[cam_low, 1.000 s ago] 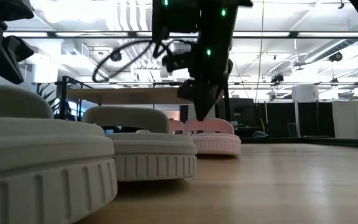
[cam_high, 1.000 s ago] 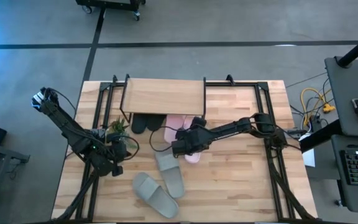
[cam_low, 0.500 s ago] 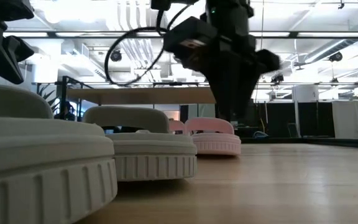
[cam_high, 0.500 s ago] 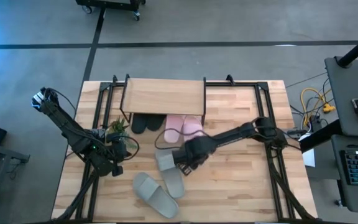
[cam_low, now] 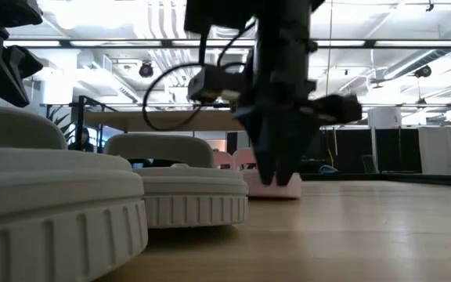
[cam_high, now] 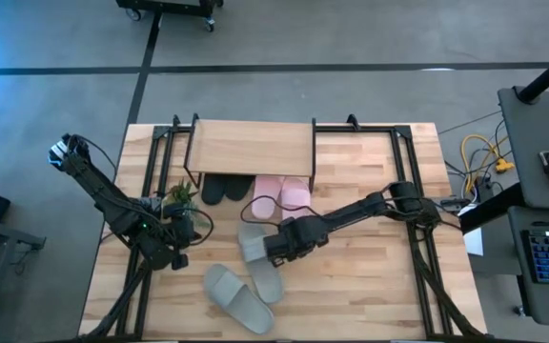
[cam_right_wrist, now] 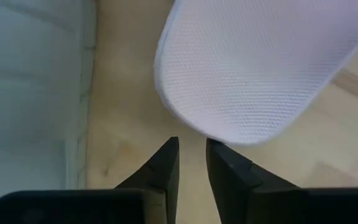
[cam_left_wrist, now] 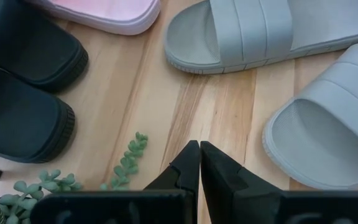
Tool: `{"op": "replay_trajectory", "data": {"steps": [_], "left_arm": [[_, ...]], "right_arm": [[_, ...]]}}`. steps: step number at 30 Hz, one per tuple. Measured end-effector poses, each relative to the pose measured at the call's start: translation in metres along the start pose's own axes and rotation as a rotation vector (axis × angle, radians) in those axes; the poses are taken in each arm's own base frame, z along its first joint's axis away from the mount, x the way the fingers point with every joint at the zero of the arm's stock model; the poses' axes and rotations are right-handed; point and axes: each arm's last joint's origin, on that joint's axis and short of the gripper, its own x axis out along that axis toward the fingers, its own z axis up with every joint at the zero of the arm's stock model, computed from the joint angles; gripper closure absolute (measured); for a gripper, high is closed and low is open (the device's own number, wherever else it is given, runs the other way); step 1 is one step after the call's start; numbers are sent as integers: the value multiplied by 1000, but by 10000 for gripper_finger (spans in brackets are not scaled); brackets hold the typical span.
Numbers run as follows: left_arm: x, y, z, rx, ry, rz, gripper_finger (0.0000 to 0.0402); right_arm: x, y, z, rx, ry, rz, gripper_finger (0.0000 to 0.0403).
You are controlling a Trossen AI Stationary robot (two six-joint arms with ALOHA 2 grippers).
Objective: Pick and place slides into the shelf
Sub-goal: Move the pink slide under the shelf
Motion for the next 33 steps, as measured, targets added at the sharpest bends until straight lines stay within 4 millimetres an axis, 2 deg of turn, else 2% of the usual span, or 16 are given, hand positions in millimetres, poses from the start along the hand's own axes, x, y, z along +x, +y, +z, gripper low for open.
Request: {"op": "replay_trajectory", "data": {"steps": [7,12,15,22,28,33], "left_arm": [[0,0,0,2,2,2,402],[0,0,0,2,3,3,402],[0,0,0,2,2,3,402],[0,0,0,-6,2,2,402],[0,0,0,-7,2,2,402],[0,0,0,-7,2,2,402]], "right_arm": [[10,-13,19,-34,-39,-57,330],[10,-21,46,-32,-156,-105,330],[11,-27,61,-35,-167,-117,330],[10,-37,86,-46,-248,-166,330],[9,-41,100,-62,-328,-199,330],[10,-38,102,-80,-299,-143,330]]}}
